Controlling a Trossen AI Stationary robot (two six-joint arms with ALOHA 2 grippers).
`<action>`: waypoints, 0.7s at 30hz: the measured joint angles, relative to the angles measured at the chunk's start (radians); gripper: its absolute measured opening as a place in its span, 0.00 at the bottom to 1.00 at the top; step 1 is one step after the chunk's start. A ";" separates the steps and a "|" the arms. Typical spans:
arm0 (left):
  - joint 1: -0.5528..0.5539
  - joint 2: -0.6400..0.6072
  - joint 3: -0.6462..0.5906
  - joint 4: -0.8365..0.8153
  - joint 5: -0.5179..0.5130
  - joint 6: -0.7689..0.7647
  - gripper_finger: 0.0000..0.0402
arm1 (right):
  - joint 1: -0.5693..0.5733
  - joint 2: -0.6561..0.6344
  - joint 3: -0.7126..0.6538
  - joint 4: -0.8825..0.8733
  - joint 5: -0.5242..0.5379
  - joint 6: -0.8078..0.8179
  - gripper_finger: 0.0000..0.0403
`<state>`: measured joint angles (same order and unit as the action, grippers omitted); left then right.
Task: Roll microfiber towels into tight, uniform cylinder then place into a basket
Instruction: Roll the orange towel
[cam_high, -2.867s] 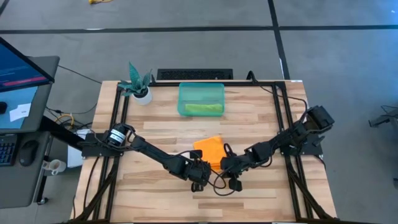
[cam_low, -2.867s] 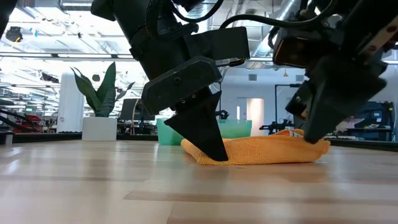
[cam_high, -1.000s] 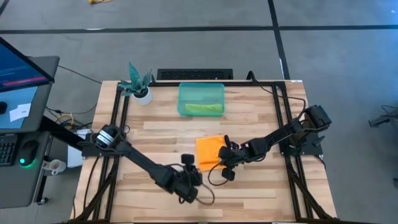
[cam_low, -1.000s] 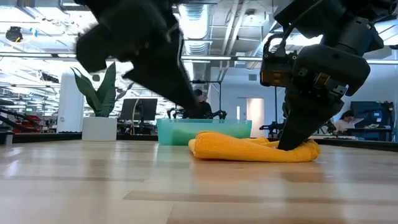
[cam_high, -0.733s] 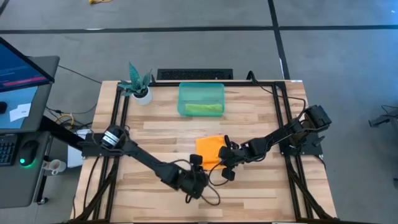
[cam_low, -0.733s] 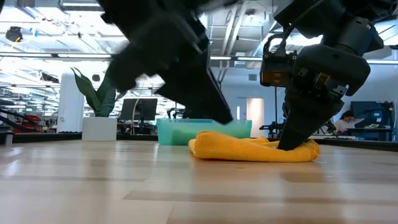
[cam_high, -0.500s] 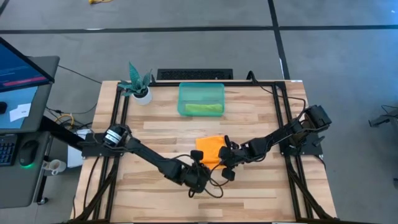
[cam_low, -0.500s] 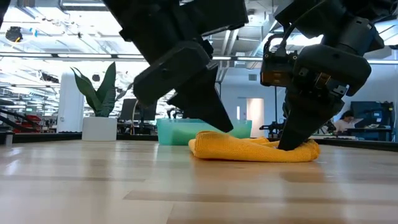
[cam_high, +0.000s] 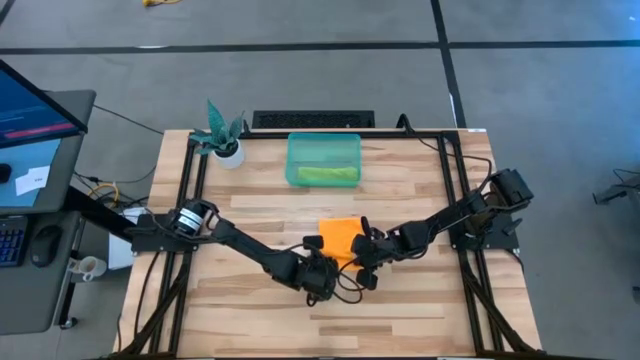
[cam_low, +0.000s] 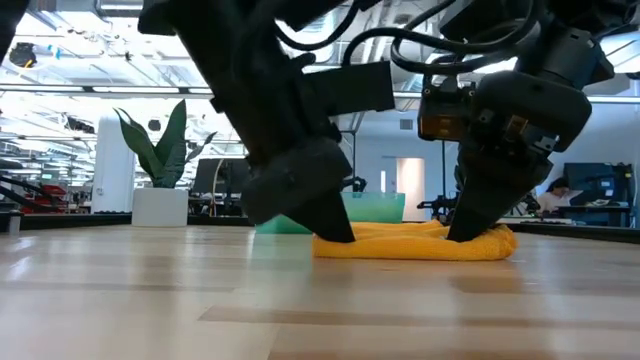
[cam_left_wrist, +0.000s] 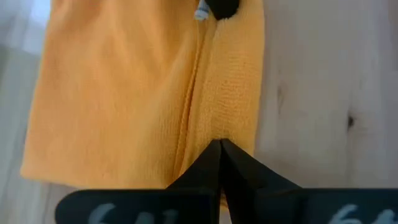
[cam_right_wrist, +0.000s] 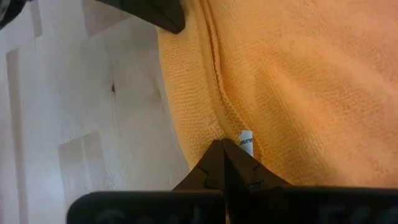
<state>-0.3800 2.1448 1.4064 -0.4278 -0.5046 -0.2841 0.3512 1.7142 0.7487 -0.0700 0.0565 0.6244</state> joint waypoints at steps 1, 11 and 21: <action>-0.001 0.000 0.001 -0.009 0.006 -0.015 0.00 | 0.000 0.000 0.000 0.000 -0.001 0.009 0.03; -0.024 0.000 0.001 -0.038 0.051 -0.118 0.00 | -0.001 0.000 0.000 -0.003 -0.017 0.066 0.07; -0.026 0.000 0.000 -0.042 0.113 -0.156 0.00 | 0.000 0.000 0.003 0.009 -0.048 0.103 0.30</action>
<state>-0.4057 2.1449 1.4067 -0.4694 -0.3916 -0.4399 0.3513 1.7145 0.7515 -0.0610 0.0087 0.7276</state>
